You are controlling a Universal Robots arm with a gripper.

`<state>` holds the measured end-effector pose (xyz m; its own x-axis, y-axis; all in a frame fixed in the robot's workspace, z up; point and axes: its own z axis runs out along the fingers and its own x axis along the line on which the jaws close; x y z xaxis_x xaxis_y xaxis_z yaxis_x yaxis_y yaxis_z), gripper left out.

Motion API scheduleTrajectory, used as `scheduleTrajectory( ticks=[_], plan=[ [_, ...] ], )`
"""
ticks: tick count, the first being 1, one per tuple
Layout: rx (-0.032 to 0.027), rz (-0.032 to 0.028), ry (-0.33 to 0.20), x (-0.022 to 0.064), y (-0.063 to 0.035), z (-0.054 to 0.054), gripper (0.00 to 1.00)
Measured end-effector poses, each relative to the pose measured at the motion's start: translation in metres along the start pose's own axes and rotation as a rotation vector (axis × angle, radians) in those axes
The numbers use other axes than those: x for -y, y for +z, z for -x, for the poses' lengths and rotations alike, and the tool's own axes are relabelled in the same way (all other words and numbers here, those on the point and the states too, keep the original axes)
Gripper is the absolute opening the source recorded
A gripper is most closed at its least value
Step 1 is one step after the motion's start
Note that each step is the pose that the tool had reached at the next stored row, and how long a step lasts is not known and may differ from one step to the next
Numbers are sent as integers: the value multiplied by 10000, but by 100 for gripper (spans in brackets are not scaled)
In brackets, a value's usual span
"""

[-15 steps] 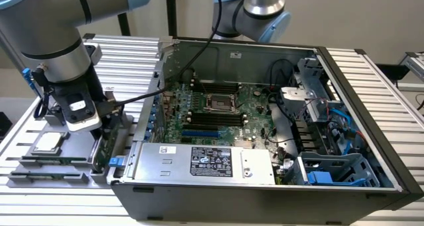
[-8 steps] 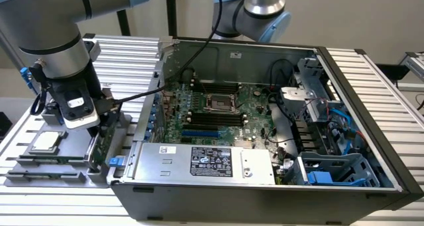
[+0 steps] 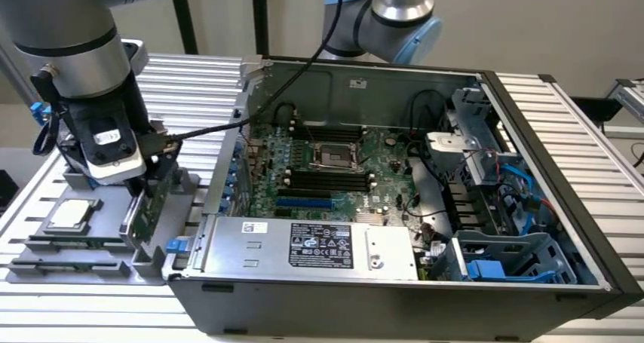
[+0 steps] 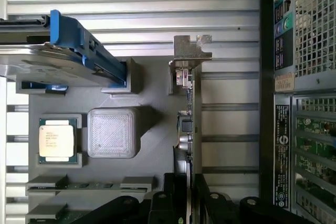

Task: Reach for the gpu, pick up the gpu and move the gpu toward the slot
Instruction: 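Pick up the gpu and move the gpu toward the slot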

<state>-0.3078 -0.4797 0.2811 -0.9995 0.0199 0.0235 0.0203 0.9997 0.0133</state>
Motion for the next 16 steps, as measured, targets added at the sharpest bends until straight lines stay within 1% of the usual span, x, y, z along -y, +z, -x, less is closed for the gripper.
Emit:
scheduleTrajectory(
  ticks=[3,6,16],
  plan=[
    [-20,5,0,-2,-134,18,26],
    [-28,8,0,-4,-270,39,26],
    [-36,9,0,-12,-726,122,26]
  ],
)
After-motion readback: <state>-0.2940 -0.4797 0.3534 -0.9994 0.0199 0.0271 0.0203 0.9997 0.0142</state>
